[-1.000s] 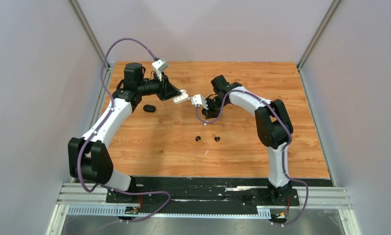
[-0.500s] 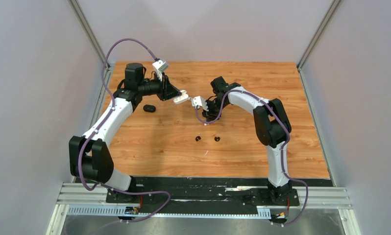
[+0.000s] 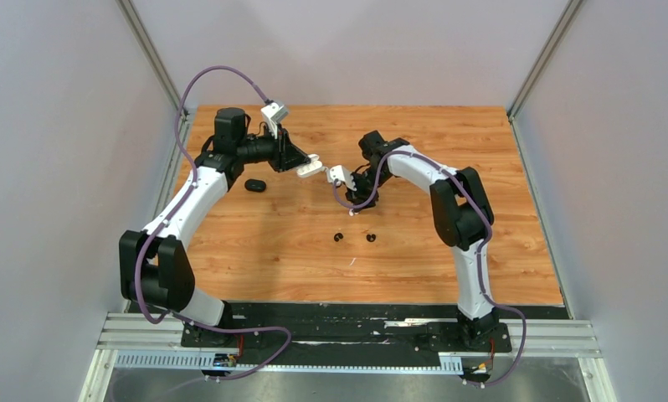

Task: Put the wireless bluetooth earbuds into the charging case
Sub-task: Pick up the left earbud from the center of the board.

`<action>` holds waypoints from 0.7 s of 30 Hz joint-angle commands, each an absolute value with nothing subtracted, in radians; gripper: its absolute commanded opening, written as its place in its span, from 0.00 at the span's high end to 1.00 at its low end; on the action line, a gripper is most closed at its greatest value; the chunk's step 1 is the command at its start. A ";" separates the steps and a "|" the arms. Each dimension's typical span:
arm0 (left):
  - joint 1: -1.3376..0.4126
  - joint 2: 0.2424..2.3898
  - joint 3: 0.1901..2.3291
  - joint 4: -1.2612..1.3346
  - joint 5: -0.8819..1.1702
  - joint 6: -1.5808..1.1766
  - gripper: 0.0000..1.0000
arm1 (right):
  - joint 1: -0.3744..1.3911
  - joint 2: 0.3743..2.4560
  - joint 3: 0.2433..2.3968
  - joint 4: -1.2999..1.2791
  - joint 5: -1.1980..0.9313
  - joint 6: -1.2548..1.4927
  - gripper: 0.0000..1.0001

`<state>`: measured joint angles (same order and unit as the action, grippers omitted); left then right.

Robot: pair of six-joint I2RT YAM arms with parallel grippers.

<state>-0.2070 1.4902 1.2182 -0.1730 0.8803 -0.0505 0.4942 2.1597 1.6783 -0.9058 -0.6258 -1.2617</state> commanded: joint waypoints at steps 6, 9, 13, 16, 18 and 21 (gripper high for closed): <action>-0.201 1.492 1.255 -0.130 0.887 -0.063 1.00 | 0.503 2.223 1.768 -1.006 -0.679 -1.284 0.71; -0.201 1.494 1.255 -0.130 0.887 -0.063 1.00 | 0.504 2.232 1.777 -1.022 -0.684 -1.286 0.75; -0.201 1.497 1.256 -0.130 0.885 -0.063 1.00 | 0.503 2.241 1.781 -1.034 -0.680 -1.291 0.81; -0.201 1.499 1.258 -0.130 0.885 -0.063 1.00 | 0.502 2.242 1.786 -1.041 -0.684 -1.287 0.83; -0.201 1.501 1.261 -0.133 0.886 -0.062 1.00 | 0.502 2.241 1.795 -1.043 -0.689 -1.274 0.83; -0.200 1.503 1.267 -0.140 0.887 -0.056 1.00 | 0.498 2.235 1.812 -1.043 -0.696 -1.257 0.78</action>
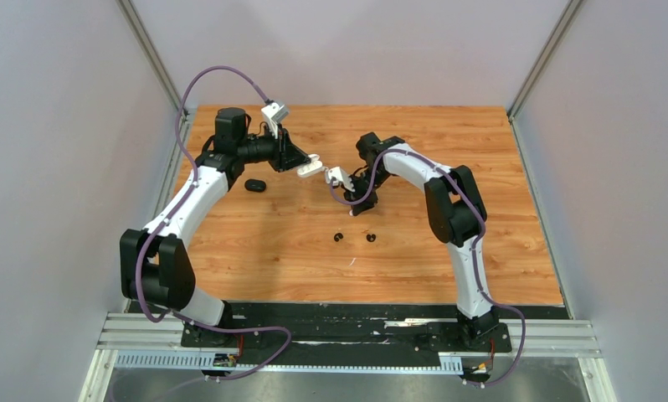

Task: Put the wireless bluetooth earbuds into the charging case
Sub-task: Pick up the left earbud from the center of the board.

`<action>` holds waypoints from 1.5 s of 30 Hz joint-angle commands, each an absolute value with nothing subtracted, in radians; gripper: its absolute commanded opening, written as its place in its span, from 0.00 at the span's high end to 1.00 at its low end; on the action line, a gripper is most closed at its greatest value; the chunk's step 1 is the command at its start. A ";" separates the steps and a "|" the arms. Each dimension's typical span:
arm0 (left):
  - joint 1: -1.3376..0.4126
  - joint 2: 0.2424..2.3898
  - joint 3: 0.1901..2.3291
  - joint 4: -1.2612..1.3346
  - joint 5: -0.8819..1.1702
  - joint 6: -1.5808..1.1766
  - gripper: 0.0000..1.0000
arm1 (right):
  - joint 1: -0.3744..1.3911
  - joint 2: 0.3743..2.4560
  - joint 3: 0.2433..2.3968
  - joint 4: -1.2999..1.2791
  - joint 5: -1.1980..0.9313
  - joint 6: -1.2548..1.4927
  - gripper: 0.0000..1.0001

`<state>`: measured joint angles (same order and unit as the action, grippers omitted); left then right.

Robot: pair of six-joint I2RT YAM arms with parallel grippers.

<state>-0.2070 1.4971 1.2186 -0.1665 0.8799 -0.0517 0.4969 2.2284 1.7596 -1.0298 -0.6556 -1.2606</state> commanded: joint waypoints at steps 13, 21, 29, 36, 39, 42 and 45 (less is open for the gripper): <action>-0.199 1.516 1.273 -0.128 0.891 -0.068 1.00 | 0.497 2.243 1.818 -1.042 -0.693 -1.244 0.82; -0.199 1.514 1.270 -0.129 0.893 -0.067 1.00 | 0.497 2.237 1.831 -1.041 -0.684 -1.227 0.77; -0.199 1.516 1.270 -0.119 0.894 -0.077 1.00 | 0.496 2.238 1.836 -1.040 -0.676 -1.223 0.78; -0.199 1.518 1.273 -0.122 0.896 -0.079 1.00 | 0.494 2.237 1.829 -1.041 -0.673 -1.218 0.86; -0.199 1.522 1.276 -0.124 0.897 -0.075 1.00 | 0.493 2.237 1.827 -1.041 -0.670 -1.218 0.90; -0.199 1.526 1.277 -0.120 0.897 -0.080 1.00 | 0.494 2.235 1.827 -1.042 -0.669 -1.214 0.91; -0.199 1.530 1.279 -0.113 0.897 -0.087 1.00 | 0.492 2.233 1.831 -1.049 -0.670 -1.207 1.00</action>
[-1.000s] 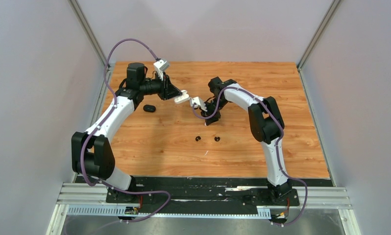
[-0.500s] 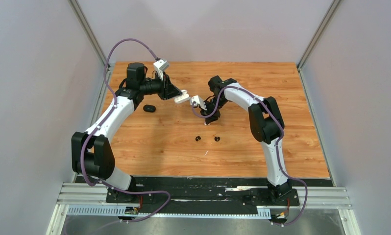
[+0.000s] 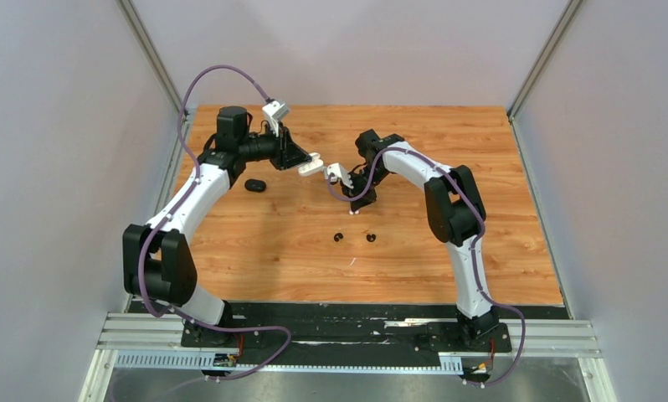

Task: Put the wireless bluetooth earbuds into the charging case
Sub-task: Pick up the left earbud from the center of the board, then insert the left earbud into the left side groove of the charging case.

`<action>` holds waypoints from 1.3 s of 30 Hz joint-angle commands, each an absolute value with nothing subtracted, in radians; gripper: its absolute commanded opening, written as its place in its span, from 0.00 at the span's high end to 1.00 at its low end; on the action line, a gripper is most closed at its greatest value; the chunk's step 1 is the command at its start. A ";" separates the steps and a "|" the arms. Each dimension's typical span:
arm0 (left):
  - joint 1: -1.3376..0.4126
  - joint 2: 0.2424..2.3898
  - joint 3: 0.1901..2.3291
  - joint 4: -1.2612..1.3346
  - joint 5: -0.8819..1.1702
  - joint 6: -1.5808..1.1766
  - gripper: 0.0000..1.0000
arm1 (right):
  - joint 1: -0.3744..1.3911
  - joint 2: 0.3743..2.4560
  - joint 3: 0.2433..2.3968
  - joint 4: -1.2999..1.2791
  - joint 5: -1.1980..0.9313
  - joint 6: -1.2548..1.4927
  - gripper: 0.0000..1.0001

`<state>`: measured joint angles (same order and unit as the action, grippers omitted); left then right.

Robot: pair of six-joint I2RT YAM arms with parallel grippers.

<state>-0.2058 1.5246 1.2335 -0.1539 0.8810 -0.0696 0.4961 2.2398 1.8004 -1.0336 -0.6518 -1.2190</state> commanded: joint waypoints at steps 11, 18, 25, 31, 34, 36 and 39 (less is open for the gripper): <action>-0.201 1.571 1.319 -0.132 0.896 -0.046 1.00 | 0.446 1.925 1.776 -1.007 -0.703 -1.186 1.00; -0.232 1.639 1.380 -0.146 0.912 0.045 1.00 | 0.445 1.756 1.837 -1.002 -0.745 -1.220 1.00; -0.307 1.706 1.462 -0.142 0.926 0.093 1.00 | 0.489 1.742 1.989 -0.938 -0.859 -1.149 1.00; -0.343 1.721 1.470 -0.086 0.920 0.035 1.00 | 0.525 1.757 1.978 -0.904 -0.850 -1.167 1.00; -0.344 1.718 1.462 -0.055 0.919 -0.034 1.00 | 0.531 1.759 1.960 -0.903 -0.850 -1.188 1.00; -0.343 1.712 1.459 -0.035 0.920 -0.065 1.00 | 0.535 1.760 1.956 -0.904 -0.856 -1.193 1.00; -0.344 1.714 1.459 -0.010 0.937 -0.121 1.00 | 0.537 1.764 1.945 -0.905 -0.869 -1.204 1.00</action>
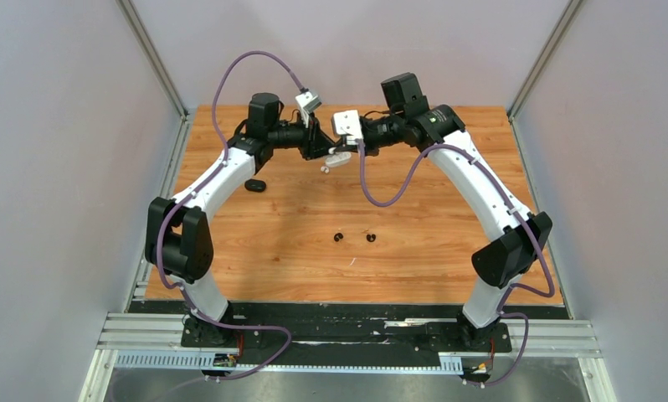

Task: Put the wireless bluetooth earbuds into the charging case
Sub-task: Insert the left earbud into the left side groove of the charging case.

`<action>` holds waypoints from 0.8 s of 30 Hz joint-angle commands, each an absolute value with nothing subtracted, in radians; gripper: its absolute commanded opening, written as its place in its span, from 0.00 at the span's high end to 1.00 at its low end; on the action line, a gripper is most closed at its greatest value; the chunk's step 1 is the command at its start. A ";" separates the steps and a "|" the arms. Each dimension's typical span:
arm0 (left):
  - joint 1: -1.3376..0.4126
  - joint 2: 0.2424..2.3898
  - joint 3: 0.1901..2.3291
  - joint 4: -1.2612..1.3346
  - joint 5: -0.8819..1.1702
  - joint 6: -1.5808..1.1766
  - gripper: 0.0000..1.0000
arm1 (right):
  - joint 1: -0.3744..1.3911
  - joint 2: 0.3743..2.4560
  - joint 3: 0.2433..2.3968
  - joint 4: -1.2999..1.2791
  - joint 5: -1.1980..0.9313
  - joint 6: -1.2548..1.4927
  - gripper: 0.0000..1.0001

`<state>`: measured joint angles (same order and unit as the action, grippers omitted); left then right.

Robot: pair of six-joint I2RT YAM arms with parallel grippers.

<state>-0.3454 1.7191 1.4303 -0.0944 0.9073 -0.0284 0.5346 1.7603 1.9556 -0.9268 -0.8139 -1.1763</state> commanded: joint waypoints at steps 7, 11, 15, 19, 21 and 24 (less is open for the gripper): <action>-0.345 1.708 1.438 0.071 0.969 -0.216 1.00 | 0.541 1.778 1.928 -0.902 -0.855 -1.256 1.00; -0.345 1.700 1.434 0.060 0.972 -0.206 1.00 | 0.547 1.786 1.927 -0.893 -0.835 -1.277 1.00; -0.347 1.694 1.431 0.053 0.971 -0.199 1.00 | 0.552 1.793 1.927 -0.882 -0.822 -1.286 1.00; -0.347 1.694 1.432 0.052 0.973 -0.198 1.00 | 0.554 1.799 1.924 -0.881 -0.810 -1.301 1.00; -0.347 1.692 1.434 0.052 0.973 -0.199 1.00 | 0.556 1.802 1.925 -0.881 -0.803 -1.305 1.00; -0.347 1.692 1.435 0.052 0.971 -0.203 1.00 | 0.557 1.805 1.923 -0.882 -0.790 -1.312 1.00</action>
<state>-0.3454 1.7187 1.4277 0.0132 0.9524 -0.1860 0.5495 1.8011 1.9266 -0.9142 -0.7879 -1.2774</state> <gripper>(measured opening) 0.287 0.011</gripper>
